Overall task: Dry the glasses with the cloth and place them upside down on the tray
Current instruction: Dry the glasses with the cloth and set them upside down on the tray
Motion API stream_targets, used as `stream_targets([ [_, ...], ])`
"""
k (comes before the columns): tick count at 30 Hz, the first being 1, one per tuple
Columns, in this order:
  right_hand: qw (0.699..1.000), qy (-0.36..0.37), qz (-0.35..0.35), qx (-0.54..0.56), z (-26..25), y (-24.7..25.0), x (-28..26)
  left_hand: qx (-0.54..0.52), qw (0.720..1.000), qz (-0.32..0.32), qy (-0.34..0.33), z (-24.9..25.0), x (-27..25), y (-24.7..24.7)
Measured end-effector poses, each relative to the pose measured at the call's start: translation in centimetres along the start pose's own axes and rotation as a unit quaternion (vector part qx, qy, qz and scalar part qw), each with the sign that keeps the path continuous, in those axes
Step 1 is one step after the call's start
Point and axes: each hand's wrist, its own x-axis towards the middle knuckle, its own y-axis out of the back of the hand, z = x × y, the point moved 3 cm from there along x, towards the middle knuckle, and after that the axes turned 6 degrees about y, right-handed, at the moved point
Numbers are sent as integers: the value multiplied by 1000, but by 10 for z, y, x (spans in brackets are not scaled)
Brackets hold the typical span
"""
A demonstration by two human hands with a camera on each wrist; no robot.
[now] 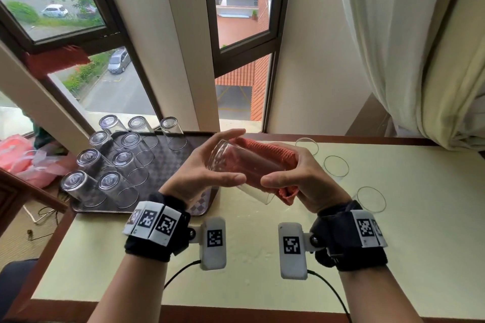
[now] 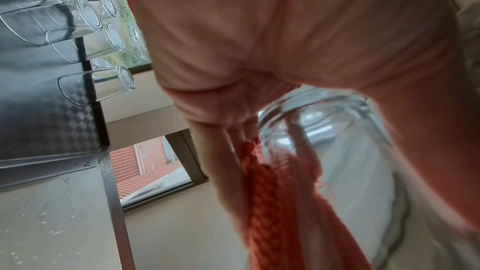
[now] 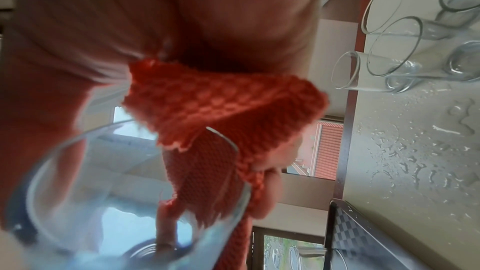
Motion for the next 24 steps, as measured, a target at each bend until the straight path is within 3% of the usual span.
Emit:
stream_targets([
  [4, 999, -2, 1, 32, 1, -2, -1, 19, 1000, 11, -16, 3, 0, 5],
  [8, 997, -4, 57, 55, 0, -6, -2, 21, 997, 71, -16, -1, -1, 8],
  [14, 959, -3, 263, 109, 5, 18, 0, -73, 982, 167, -44, -5, -5, 18],
  [17, 938, 25, 311, 152, 3, 25, 0, -102, 972, 205, -58, -5, -7, 21],
  [19, 941, 43, 297, 153, 3, 17, 2, -110, 970, 210, -58, -4, -5, 15],
  [24, 978, 99, 183, 3, 1, -16, 4, -126, 963, 230, -66, -1, -1, -2],
])
